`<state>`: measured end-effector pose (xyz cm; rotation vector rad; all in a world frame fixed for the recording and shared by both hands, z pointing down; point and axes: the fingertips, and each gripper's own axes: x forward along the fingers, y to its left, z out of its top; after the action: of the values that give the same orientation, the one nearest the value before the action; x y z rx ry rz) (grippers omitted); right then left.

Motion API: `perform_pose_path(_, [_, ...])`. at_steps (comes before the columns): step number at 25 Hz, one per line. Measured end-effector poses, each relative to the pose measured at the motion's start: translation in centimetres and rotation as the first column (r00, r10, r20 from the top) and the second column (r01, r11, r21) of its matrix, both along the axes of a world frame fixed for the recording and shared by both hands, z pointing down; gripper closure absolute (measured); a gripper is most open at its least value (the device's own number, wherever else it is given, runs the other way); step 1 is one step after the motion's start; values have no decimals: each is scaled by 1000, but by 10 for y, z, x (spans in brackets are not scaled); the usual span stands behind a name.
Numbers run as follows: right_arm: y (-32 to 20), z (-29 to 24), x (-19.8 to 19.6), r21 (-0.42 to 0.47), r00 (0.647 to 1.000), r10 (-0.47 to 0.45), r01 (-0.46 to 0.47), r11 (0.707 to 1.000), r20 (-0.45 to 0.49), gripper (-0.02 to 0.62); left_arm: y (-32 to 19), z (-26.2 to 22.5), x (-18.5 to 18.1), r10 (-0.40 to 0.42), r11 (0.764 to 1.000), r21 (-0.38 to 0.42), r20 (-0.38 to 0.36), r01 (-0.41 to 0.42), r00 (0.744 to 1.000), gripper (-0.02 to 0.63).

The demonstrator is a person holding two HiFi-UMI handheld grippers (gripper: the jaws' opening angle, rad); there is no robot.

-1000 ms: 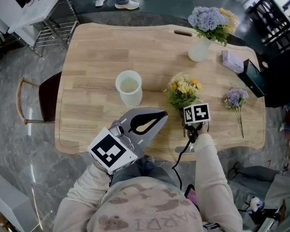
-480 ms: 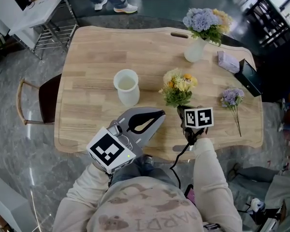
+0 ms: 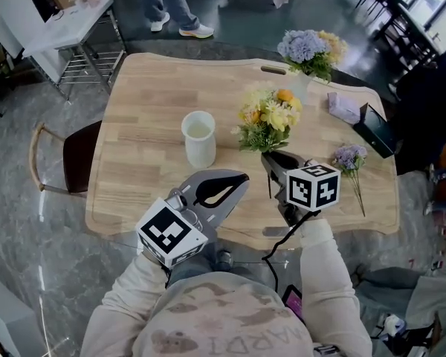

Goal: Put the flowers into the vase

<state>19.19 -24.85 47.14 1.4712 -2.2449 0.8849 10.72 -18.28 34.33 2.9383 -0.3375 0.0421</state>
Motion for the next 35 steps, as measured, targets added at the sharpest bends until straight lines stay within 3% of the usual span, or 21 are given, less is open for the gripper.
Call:
perform_pose_path(8, [-22,-94,-56,220,992,-120,108,969,43,543,-4,-6,-32,-64,998,26,-10,65,998,605])
perform_pose_path(20, [-77,-180,-117,452,970,-230,169,876,83,543,-33,-11,-78,-170,984,48,-7,170,985,605])
perform_pose_path(26, [-100,-206,-144,553,961,-264,175,814,85,543,-49,-11,-96,-213,976,54,-16,213,977,605])
perform_pose_path(31, [-114,-184,-153,562,959,-267,170,809,94,541,-60,-7,-107,-232,972,40,-16,233,972,605])
perform_pose_path(35, [-120,-147,-154,530,961,-262,179,829,86,541,-68,2,-111,-244,969,23,-11,244,970,605])
